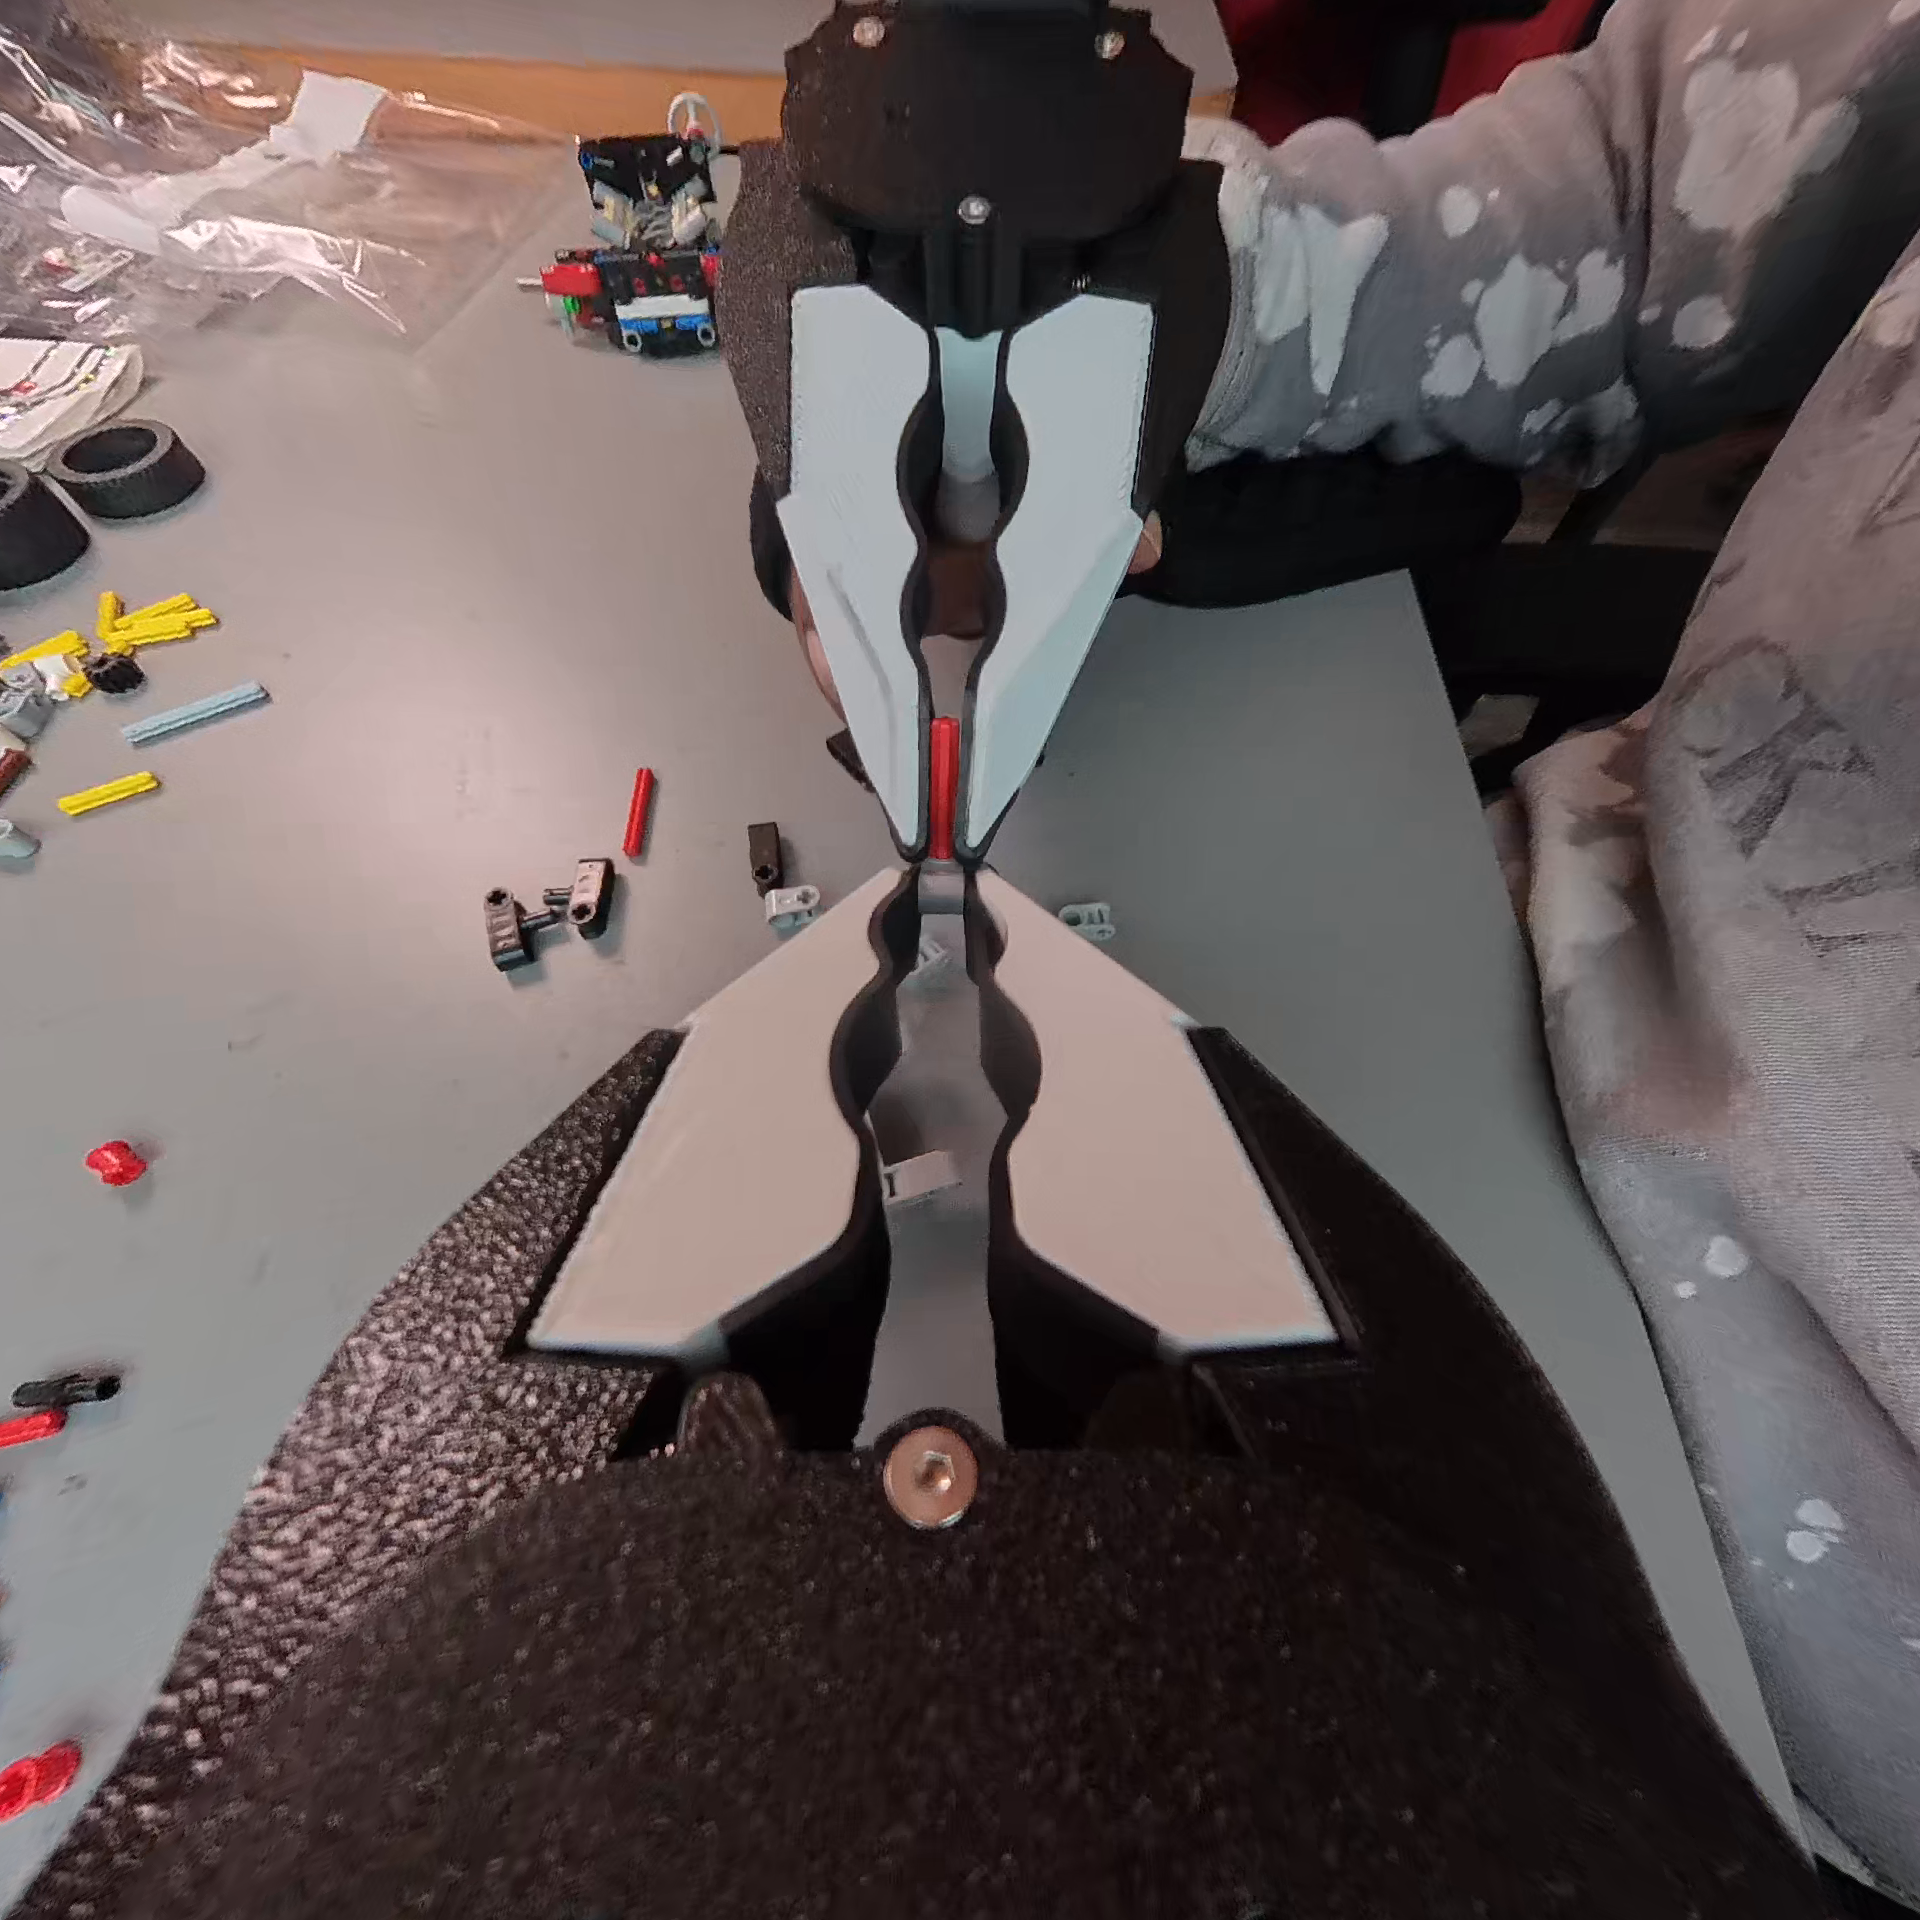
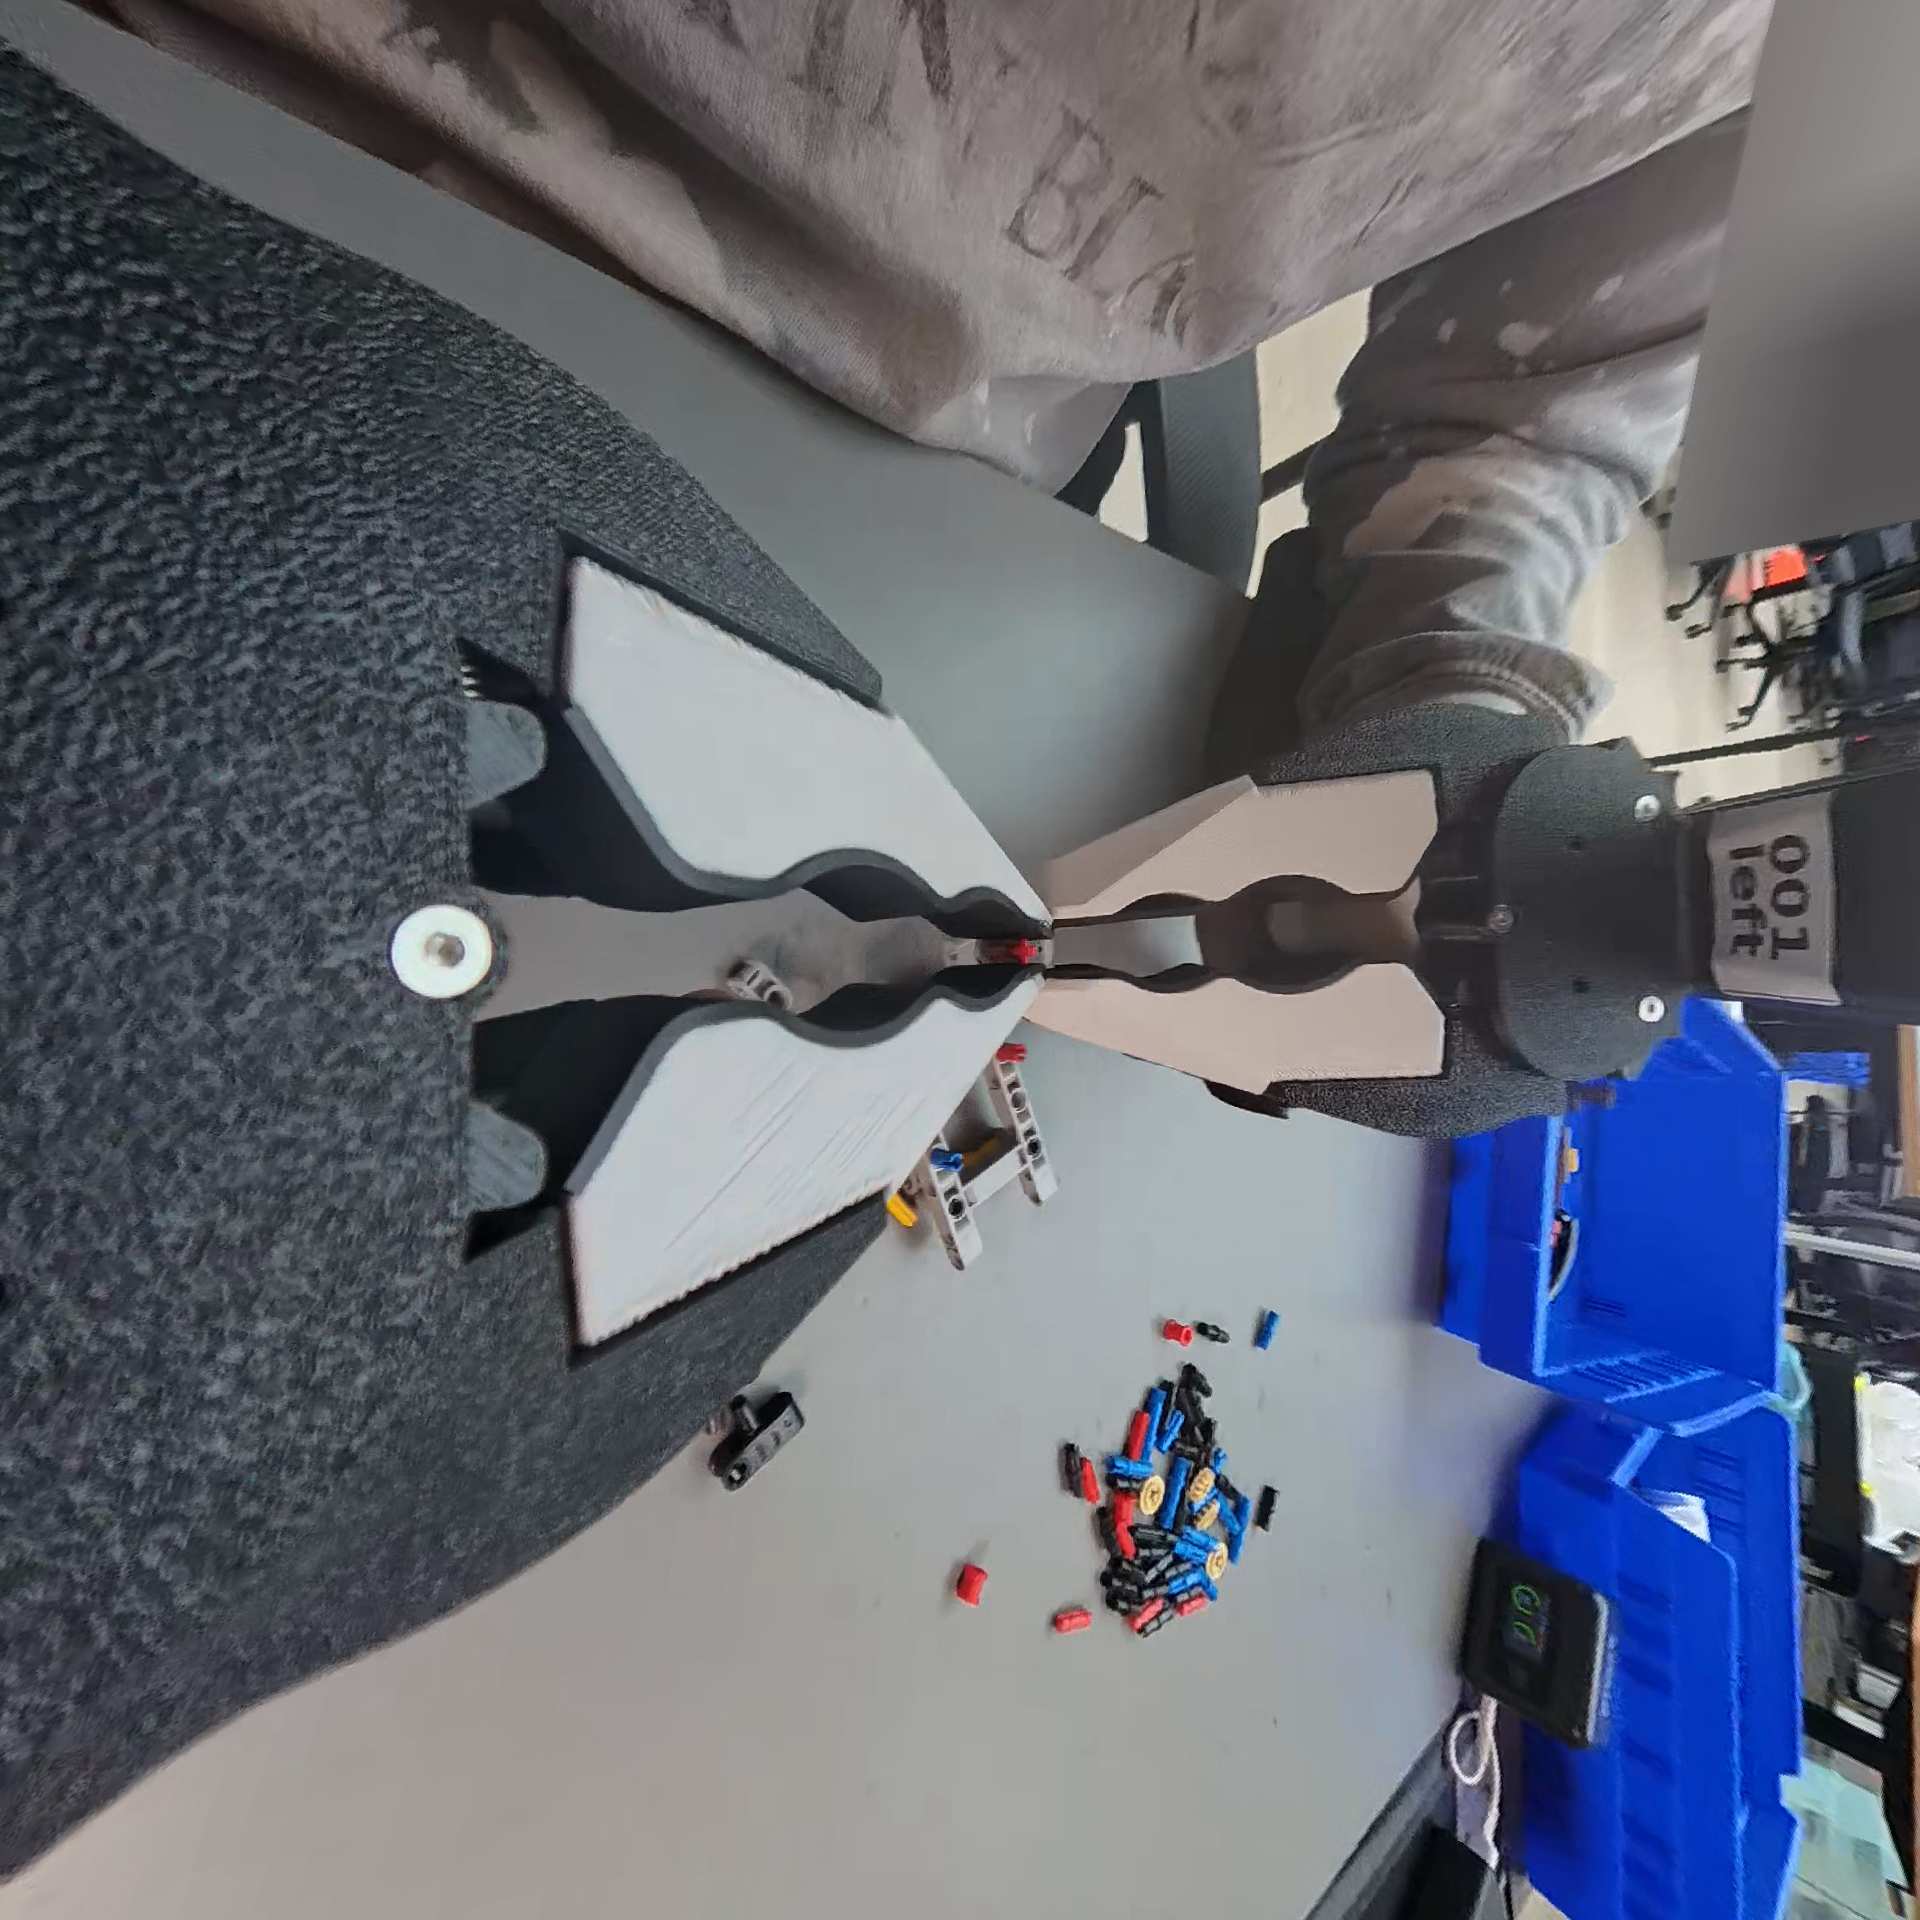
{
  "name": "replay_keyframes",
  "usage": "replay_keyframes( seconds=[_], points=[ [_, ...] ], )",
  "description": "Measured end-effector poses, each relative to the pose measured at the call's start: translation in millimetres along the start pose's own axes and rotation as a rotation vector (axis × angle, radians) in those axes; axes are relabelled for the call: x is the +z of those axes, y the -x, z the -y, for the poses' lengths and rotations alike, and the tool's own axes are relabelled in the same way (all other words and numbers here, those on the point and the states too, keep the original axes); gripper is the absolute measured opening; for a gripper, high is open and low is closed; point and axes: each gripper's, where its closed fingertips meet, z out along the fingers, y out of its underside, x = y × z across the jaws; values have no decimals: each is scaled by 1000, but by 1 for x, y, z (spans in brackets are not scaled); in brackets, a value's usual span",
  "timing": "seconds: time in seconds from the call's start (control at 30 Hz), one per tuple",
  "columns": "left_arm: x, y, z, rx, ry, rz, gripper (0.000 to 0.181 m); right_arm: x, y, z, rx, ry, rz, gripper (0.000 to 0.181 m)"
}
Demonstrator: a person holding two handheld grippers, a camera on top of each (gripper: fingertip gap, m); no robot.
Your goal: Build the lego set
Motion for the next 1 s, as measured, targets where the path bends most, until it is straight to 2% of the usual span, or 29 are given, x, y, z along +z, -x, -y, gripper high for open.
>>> replay_keyframes(
  seconds=[0.23,0.3,0.6,0.63,0.67,0.7,0.73,0.77,0.83,0.87,1.0],
  points=[
    [-19,-7,40,-114,-236,-111,7,-16,4,40,171,-258,125,2],
    [-24,-11,46,-129,-260,-141,7,-17,7,48,187,-296,149,2],
    [-30,-10,57,-89,-283,-93,7,-23,5,63,231,-387,189,1],
    [-29,-8,49,-72,-245,-78,5,-41,-1,80,273,-524,206,1],
    [-26,1,24,-47,-149,-18,7,-86,-25,104,370,-721,204,1],
    [-30,8,12,-83,-152,6,7,-121,-46,110,314,-789,77,0],
    [-38,16,16,-172,-207,19,7,-123,-51,100,258,-691,-22,1],
    [-46,25,26,-196,-254,47,6,-112,-52,87,247,-598,-67,3],
    [-46,34,40,-148,-268,78,6,-81,-61,46,251,-414,-146,3],
    [-42,37,41,-136,-245,86,6,-72,-60,37,272,-365,-118,3],
    [-31,47,15,-184,-169,125,6,-72,-84,16,286,-260,-189,3]
  ],
)
